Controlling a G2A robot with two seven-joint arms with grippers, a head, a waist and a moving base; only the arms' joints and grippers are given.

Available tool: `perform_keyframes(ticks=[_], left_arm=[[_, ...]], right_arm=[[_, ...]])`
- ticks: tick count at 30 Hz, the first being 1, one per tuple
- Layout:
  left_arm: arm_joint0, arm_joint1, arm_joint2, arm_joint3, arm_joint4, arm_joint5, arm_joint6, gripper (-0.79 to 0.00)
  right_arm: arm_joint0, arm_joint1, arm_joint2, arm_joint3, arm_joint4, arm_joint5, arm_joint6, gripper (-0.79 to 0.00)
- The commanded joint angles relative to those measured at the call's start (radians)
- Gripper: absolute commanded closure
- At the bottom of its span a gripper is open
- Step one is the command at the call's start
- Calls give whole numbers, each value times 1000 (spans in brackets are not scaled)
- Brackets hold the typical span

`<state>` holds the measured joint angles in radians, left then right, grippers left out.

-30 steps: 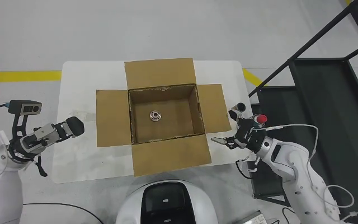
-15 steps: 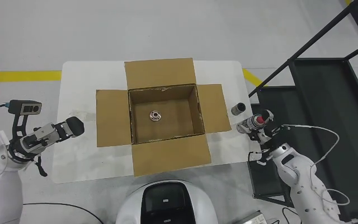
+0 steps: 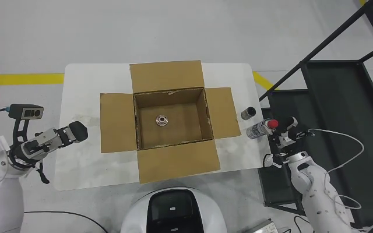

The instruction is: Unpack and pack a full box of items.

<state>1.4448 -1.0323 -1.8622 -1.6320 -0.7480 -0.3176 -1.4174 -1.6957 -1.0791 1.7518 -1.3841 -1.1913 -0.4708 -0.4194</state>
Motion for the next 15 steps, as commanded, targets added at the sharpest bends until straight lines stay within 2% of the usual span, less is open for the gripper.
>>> perform_keyframes(ticks=[1, 15], left_arm=[[0, 0, 0, 0, 0, 0, 0, -785], [0, 0, 0, 0, 0, 0, 0, -785]], right_arm=[[10, -1, -8, 21, -5, -5, 1, -785], [84, -15, -69, 177, 13, 26, 7, -785]])
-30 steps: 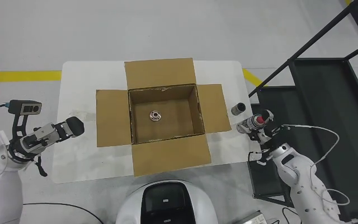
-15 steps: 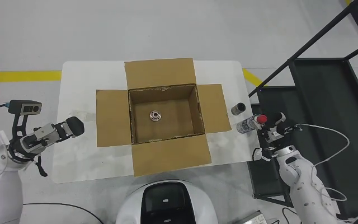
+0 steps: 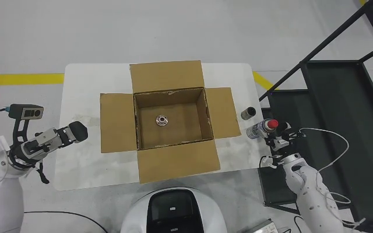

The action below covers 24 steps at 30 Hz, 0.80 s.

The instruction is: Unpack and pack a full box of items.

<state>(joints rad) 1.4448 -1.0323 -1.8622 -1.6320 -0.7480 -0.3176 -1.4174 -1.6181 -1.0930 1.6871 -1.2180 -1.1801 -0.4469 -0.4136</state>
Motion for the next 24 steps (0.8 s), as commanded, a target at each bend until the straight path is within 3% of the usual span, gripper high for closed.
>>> perform_keyframes(ticks=[1, 19, 22, 24], left_arm=[[0, 0, 0, 0, 0, 0, 0, -785], [0, 0, 0, 0, 0, 0, 0, -785], [0, 0, 0, 0, 0, 0, 0, -785], [0, 0, 0, 0, 0, 0, 0, -785]], right_arm=[[15, -2, -9, 24, 3, 4, 1, -785], [160, -21, -94, 223, -15, 13, -53, -785], [169, -22, -100, 233, -14, 8, -71, 0], [173, -23, -103, 238, -16, 5, -79, 0]])
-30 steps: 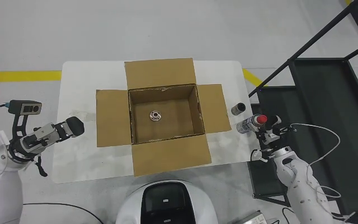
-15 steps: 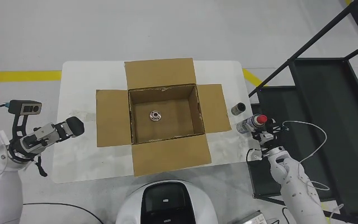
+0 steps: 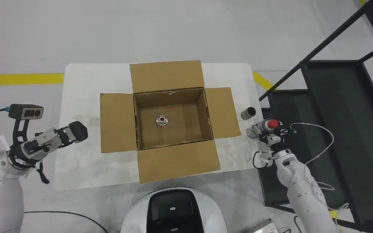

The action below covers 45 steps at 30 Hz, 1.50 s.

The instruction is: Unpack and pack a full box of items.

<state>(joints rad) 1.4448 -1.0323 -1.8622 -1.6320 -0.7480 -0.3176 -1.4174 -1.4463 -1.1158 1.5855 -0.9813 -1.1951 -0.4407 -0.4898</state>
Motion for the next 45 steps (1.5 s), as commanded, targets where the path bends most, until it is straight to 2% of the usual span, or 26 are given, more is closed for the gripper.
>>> perform_keyframes(ticks=[1, 11, 16, 19, 23, 27, 30, 35, 45], left_arm=[[0, 0, 0, 0, 0, 0, 0, -785], [0, 0, 0, 0, 0, 0, 0, -785], [0, 0, 0, 0, 0, 0, 0, -785], [0, 0, 0, 0, 0, 0, 0, -785], [0, 0, 0, 0, 0, 0, 0, -785], [0, 0, 0, 0, 0, 0, 0, -785], [0, 0, 0, 0, 0, 0, 0, -785], [0, 0, 0, 0, 0, 0, 0, -785], [0, 0, 0, 0, 0, 0, 0, -785]], right_arm=[[3, -1, -2, 4, -1, -4, -8, 0], [-5, -1, 1, -6, 3, -21, -58, 0], [-45, 7, 38, -80, -11, -16, -103, 0], [-110, 17, 89, -201, -36, 3, -132, 0], [-223, 28, 169, -432, -54, 10, -121, 0], [-305, 33, 222, -661, -50, -10, -24, 0], [-322, 35, 227, -800, -44, -42, 67, 0], [-276, 37, 155, -936, -75, -84, 222, 0], [-140, 25, -117, -987, -215, -100, 367, 0]])
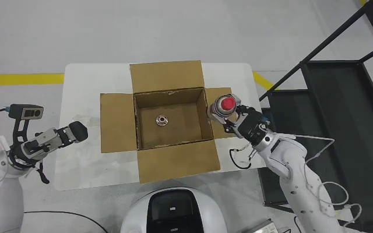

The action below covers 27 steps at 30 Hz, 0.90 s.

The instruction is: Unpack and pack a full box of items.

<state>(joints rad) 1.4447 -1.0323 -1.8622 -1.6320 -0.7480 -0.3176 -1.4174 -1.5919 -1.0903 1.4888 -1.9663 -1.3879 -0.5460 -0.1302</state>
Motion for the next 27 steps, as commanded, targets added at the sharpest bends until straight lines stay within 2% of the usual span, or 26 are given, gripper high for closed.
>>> perform_keyframes(ticks=[1, 9, 16, 17, 19, 21, 22, 24, 25, 27], left_arm=[[0, 0, 0, 0, 0, 0, 0, -785], [0, 0, 0, 0, 0, 0, 0, -785], [0, 0, 0, 0, 0, 0, 0, -785], [0, 0, 0, 0, 0, 0, 0, -785], [0, 0, 0, 0, 0, 0, 0, -785], [0, 0, 0, 0, 0, 0, 0, -785], [0, 0, 0, 0, 0, 0, 0, -785], [0, 0, 0, 0, 0, 0, 0, -785], [0, 0, 0, 0, 0, 0, 0, -785], [0, 0, 0, 0, 0, 0, 0, -785]], right_arm=[[11, -2, -42, -3, -49, 7, 16, 0], [39, -7, -170, -17, -251, 48, 98, 0], [114, -23, -276, 30, -307, 99, 227, 0], [126, -27, -290, 39, -303, 109, 248, -18], [156, -34, -319, 64, -296, 125, 291, -80], [187, -41, -348, 100, -290, 140, 330, -222], [201, -45, -360, 117, -289, 148, 342, -320], [225, -52, -385, 149, -291, 161, 368, -382], [235, -55, -395, 163, -287, 164, 375, -440], [254, -60, -413, 186, -286, 169, 387, -785]])
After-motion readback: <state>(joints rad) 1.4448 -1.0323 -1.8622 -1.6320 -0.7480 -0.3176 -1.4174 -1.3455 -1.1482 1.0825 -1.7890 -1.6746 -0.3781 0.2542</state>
